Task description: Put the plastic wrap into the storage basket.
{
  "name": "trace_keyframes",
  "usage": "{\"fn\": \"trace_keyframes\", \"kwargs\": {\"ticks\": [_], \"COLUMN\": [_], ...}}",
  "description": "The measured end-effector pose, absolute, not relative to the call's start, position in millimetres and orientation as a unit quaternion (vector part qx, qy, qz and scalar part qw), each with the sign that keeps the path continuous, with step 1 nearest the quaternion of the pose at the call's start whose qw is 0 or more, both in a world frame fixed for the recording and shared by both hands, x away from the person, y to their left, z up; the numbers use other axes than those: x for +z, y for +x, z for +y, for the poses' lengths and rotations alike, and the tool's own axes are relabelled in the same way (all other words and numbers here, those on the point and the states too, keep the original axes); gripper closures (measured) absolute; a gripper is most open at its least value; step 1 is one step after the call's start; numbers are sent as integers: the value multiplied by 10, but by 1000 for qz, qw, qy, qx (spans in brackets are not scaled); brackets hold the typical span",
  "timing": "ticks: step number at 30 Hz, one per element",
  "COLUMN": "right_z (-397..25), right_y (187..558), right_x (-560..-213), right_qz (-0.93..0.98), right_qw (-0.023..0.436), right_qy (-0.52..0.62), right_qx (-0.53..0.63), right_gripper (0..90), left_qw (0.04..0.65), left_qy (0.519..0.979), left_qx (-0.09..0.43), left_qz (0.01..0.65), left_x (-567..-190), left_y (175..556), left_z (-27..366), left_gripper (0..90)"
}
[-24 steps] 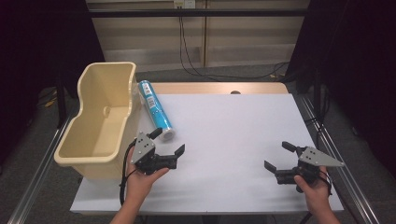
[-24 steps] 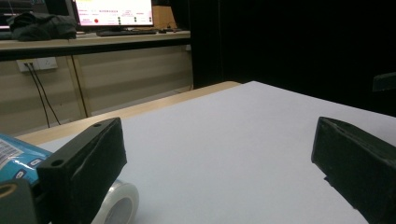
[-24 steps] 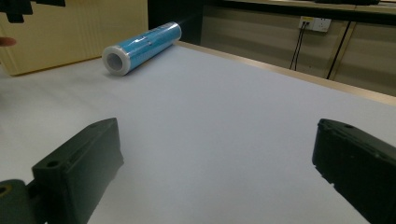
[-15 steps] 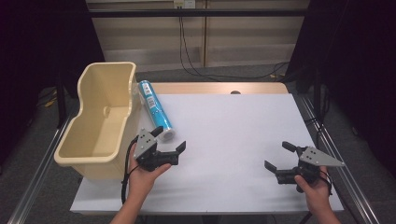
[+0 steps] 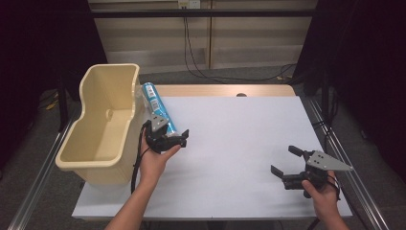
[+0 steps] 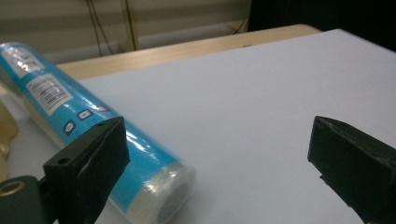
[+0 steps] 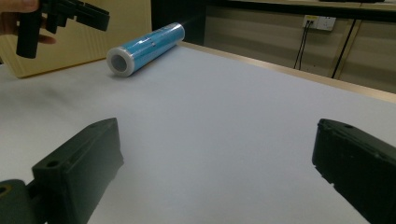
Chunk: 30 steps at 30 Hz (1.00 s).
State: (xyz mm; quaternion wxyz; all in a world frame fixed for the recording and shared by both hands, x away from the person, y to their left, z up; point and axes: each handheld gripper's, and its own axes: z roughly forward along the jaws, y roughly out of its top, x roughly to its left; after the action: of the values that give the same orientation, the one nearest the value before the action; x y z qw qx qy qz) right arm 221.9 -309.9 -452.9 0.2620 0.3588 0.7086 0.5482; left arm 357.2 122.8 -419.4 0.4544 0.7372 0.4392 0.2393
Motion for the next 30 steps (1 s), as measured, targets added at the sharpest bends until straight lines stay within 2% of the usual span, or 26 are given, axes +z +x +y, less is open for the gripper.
{"fn": "trace_keyframes", "kwargs": {"ticks": [18, 30], "right_z": [-3099, -3094], "right_y": [2226, 2225], "right_x": [-4529, -4528], "right_qz": [711, 710], "right_qw": [259, 256], "right_qy": [351, 349], "right_qx": [551, 555], "right_gripper": [10, 10], "left_qw": [336, 280], "left_qy": [739, 731], "left_qx": [239, 231], "left_qz": [533, 578], "left_x": [-4253, -4415], "left_y": [4331, 4549], "left_z": [1190, 1174], "left_gripper": [79, 97]}}
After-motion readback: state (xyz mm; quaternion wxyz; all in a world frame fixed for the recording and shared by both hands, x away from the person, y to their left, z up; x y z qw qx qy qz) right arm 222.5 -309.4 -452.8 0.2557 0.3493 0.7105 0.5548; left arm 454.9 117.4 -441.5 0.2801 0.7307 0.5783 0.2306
